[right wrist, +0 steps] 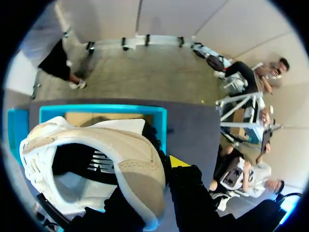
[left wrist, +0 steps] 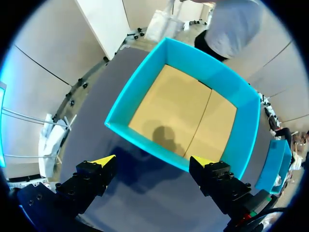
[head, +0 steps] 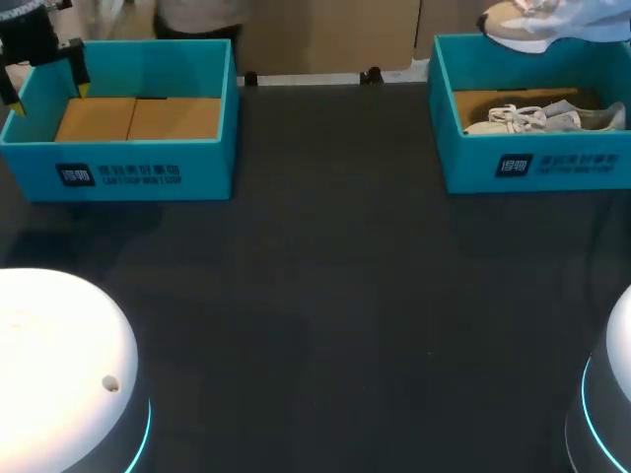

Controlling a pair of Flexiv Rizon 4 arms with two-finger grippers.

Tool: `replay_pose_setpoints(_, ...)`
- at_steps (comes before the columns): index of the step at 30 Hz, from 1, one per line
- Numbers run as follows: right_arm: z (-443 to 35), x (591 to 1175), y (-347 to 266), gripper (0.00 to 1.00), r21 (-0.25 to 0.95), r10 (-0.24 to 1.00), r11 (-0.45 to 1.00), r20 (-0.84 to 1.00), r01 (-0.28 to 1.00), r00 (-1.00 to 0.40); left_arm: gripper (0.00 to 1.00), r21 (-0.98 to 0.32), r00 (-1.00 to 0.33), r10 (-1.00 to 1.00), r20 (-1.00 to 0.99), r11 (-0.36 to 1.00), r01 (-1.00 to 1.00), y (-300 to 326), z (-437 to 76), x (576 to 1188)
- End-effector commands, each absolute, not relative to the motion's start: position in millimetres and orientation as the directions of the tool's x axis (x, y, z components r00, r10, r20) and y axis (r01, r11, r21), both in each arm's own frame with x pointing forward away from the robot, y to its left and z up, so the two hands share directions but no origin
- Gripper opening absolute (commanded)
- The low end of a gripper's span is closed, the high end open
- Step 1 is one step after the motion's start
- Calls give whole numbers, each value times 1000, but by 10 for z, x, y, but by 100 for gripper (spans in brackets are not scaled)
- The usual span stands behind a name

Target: Take the shoe out of the shoebox, open the shoe tongue, remove and reinsert the insole, then place the shoe into the shoebox

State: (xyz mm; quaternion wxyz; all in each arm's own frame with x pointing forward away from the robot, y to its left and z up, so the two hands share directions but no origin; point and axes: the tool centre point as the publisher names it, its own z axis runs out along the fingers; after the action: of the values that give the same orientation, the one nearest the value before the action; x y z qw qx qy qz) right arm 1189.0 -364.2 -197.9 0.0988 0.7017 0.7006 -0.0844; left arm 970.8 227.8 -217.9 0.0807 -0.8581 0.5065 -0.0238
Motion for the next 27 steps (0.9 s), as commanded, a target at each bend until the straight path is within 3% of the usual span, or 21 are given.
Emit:
replay_pose_setpoints(1,-2060,11758,-3562,0,47,931,-50,-359,998,63,100,-163,486,-873,-42,-474,-865,2278,-2177,9706)
replay_pose_setpoints(27,-2423,11436,-3445,0,130,937,-107,-317,986,144,100,-163,486,-873,-42,-474,-865,2278,-2177,9706)
